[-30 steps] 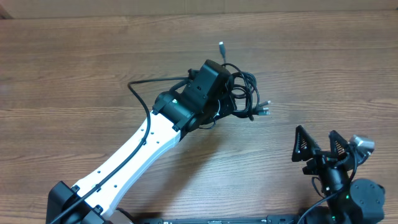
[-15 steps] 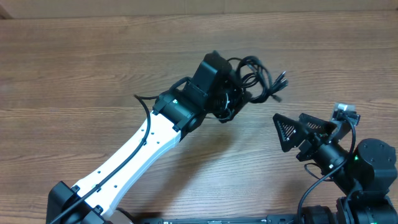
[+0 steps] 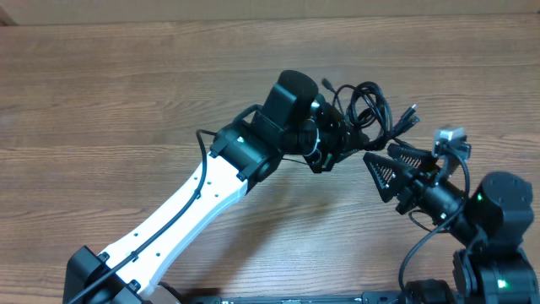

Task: Untangle cables
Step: 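Move the right gripper toward the held bundle and grasp a cable strand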

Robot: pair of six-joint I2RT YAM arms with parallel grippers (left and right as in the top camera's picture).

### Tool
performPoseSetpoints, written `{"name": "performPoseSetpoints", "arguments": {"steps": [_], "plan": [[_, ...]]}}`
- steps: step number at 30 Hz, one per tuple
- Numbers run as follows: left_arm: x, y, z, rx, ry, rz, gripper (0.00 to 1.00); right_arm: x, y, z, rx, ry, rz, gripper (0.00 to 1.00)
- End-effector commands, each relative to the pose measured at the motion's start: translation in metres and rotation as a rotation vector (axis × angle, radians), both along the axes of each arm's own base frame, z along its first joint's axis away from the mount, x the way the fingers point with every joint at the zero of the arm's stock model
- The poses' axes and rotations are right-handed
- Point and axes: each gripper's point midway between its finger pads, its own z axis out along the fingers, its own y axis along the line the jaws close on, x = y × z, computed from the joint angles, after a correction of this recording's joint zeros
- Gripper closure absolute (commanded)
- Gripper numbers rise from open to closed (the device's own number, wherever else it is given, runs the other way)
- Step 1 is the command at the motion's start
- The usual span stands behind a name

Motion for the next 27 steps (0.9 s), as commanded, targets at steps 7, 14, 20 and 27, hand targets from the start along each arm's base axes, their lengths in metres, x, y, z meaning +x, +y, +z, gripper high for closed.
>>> {"name": "performPoseSetpoints", "arguments": {"steps": [7, 14, 20, 27], "plan": [[-0.011, -0.006, 0.028, -0.062, -0.034, -0.037, 0.96, 0.010, 0.005, 0.005, 0.001, -0.009, 0.040, 0.96], [0.002, 0.006, 0.030, -0.068, -0.057, -0.029, 0.62, 0.009, 0.005, 0.004, 0.001, -0.001, 0.039, 0.96], [0.024, 0.030, 0.034, -0.033, -0.397, -0.151, 0.07, 0.015, -0.004, 0.000, -0.012, 0.016, -0.021, 0.96], [0.028, 0.046, 0.021, 0.080, -0.767, -0.340, 0.00, 0.024, -0.022, -0.008, 0.293, 0.275, -0.262, 0.96]]}}
